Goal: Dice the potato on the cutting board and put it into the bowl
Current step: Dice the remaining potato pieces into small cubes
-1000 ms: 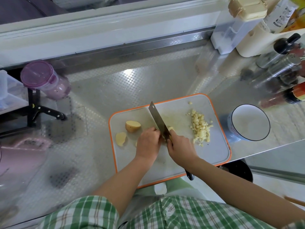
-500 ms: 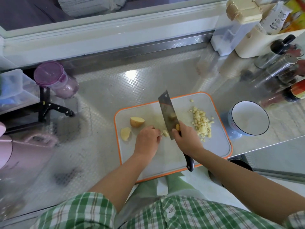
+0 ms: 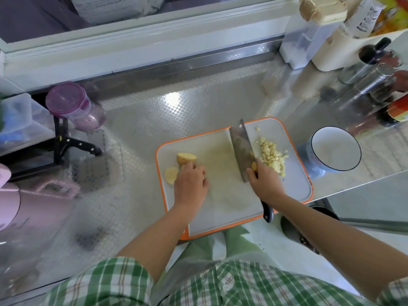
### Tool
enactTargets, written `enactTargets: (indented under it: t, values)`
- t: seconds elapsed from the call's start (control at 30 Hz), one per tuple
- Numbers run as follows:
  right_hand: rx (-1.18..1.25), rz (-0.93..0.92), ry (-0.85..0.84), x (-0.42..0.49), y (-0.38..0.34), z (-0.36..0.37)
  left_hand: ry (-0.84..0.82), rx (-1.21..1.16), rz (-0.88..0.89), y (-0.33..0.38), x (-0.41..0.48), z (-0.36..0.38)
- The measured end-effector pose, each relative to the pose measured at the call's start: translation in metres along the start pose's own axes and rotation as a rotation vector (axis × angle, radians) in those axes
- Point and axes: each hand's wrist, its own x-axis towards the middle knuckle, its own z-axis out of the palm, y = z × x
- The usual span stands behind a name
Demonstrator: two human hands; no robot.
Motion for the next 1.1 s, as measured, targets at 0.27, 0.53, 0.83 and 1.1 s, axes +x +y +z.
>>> enactTargets:
  t: [0.27,0.53,0.83,1.1]
  values:
    - [-0.021,0.079,0.111,0.013,-0.005,-0.008,-0.031,0.209,-0.005,-0.006,-0.001,-0.003]
    - [0.006,0.028,0.017,-0.003,-0.004,0.008,-0.112,0.166,0.001,-0.016,-0.006,-0.006]
    - [0.078,0.074,0.053,-0.013,-0.004,0.006,-0.118,0.118,0.031,-0.021,-0.010,-0.007]
    - [0.039,0.121,0.066,0.002,-0.002,0.002,0.130,0.044,-0.110,-0.039,-0.012,-0.017]
